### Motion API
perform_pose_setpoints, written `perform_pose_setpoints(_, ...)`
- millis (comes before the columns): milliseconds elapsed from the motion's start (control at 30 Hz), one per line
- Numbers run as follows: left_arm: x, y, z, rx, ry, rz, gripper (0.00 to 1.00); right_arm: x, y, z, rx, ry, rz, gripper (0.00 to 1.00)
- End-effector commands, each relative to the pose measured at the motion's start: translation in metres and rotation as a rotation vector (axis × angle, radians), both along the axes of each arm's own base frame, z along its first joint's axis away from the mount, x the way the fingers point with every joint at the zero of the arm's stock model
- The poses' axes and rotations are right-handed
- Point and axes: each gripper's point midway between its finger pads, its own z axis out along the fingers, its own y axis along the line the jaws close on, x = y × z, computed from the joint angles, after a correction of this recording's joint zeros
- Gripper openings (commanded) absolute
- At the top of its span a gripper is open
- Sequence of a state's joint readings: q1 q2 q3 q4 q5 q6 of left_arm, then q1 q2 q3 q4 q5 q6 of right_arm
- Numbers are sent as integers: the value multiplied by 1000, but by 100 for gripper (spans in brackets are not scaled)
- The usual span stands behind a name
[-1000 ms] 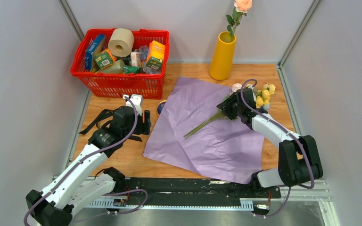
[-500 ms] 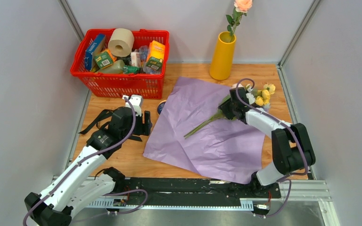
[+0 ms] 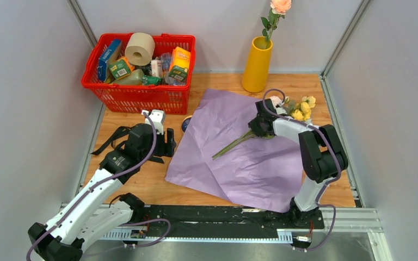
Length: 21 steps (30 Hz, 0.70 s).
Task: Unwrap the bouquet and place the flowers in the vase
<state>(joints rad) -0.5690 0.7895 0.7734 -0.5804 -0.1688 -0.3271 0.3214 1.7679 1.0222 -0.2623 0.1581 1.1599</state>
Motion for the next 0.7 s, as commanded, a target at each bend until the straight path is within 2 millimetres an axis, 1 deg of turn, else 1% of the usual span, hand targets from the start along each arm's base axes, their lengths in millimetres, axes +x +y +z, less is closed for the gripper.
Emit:
perform_pose_setpoints(0,4,-2,21,-19,-56,-6,75,8,-7,6,-35,-14,-59,29)
perform_pose_setpoints(133,4,-2,20,-16,-52,-5,75,9,-13,4,-62,-9,-86,29)
perform_pose_setpoints(233,4,-2,20,-14,-51,-6,75,11,-14,0,-64,-1,-95,28)
perform_pose_setpoints(500,4,-2,20,-16,-52,-5,75,19,-16,-1,-93,2,-110,27)
perform_pose_setpoints(533,4,-2,20,-16,-52,-5,75,19,-16,-2,-95,9,-111,26)
perform_pose_setpoints(667,4,-1,22,-17,-55,-4,75,18,-15,-2,-100,12,-108,7)
